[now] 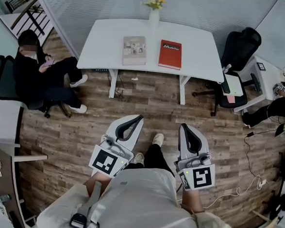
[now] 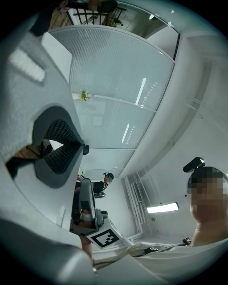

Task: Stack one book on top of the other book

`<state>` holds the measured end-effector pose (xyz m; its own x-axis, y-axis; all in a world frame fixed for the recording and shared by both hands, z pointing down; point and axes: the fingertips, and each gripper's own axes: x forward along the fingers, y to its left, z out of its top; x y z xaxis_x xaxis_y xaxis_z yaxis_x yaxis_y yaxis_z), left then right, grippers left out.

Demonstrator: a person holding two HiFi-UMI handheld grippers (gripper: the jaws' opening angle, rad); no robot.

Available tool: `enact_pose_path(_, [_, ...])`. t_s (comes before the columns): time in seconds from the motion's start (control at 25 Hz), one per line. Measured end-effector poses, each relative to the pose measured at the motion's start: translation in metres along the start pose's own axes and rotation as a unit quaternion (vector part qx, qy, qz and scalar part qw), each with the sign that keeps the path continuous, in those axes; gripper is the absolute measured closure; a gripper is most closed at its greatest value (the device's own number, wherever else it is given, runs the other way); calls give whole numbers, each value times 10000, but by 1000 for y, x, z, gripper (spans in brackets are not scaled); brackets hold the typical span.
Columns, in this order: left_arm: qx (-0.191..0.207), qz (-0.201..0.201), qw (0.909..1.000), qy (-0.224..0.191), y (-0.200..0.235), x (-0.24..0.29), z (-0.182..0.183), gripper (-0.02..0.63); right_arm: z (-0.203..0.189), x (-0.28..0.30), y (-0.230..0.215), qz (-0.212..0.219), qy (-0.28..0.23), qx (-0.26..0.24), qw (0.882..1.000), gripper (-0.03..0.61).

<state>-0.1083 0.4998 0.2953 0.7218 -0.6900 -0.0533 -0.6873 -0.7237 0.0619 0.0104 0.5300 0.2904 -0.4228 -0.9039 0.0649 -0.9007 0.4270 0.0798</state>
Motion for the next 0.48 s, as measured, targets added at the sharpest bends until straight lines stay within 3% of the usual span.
enact_pose_path(0.48, [21,65,10000,40,28,71,-5,614,-8,51,-59,86,18,24,10000,574])
